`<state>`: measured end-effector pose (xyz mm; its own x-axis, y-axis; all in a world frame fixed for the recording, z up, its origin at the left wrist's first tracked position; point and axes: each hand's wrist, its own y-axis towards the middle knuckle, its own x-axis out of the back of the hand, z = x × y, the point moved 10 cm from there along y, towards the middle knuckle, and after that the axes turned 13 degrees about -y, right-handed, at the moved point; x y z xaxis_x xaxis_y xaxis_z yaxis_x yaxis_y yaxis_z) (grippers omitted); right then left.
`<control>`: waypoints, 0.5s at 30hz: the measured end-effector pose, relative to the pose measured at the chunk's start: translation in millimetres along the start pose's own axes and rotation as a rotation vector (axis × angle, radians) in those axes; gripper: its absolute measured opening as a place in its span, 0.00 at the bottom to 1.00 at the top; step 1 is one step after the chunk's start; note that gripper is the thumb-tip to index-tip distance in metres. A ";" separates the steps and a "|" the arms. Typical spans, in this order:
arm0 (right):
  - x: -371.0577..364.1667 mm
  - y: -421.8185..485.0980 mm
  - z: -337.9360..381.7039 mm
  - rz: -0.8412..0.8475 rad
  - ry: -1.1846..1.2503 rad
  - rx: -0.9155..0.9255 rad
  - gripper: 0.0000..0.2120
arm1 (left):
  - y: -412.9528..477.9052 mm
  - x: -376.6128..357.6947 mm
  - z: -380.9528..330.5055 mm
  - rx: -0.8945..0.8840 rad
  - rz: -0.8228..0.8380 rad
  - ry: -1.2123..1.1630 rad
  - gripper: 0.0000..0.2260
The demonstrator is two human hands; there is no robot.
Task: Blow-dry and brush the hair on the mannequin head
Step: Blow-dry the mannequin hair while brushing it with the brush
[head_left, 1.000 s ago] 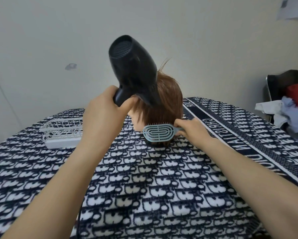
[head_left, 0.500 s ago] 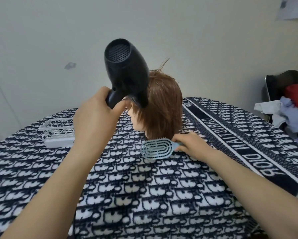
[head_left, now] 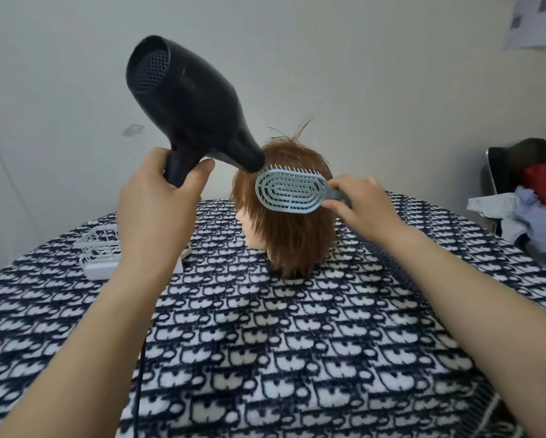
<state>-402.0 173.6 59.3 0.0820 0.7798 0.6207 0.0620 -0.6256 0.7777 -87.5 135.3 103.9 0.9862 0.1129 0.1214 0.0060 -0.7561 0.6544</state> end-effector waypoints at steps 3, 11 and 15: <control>-4.2 16.2 -4.2 0.036 -0.022 -0.009 0.12 | 3.2 4.2 -3.6 -0.001 -0.022 -0.039 0.16; -26.7 33.5 -14.5 0.153 -0.041 -0.055 0.10 | 5.4 4.2 -4.2 -0.001 -0.018 -0.079 0.16; -44.2 16.8 -11.2 0.228 -0.026 -0.021 0.11 | 5.9 -1.0 1.5 0.020 0.006 -0.099 0.16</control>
<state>-415.8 128.9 46.0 0.1167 0.6176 0.7778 0.0182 -0.7843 0.6201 -88.3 129.7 106.5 0.9977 0.0449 0.0500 0.0026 -0.7695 0.6386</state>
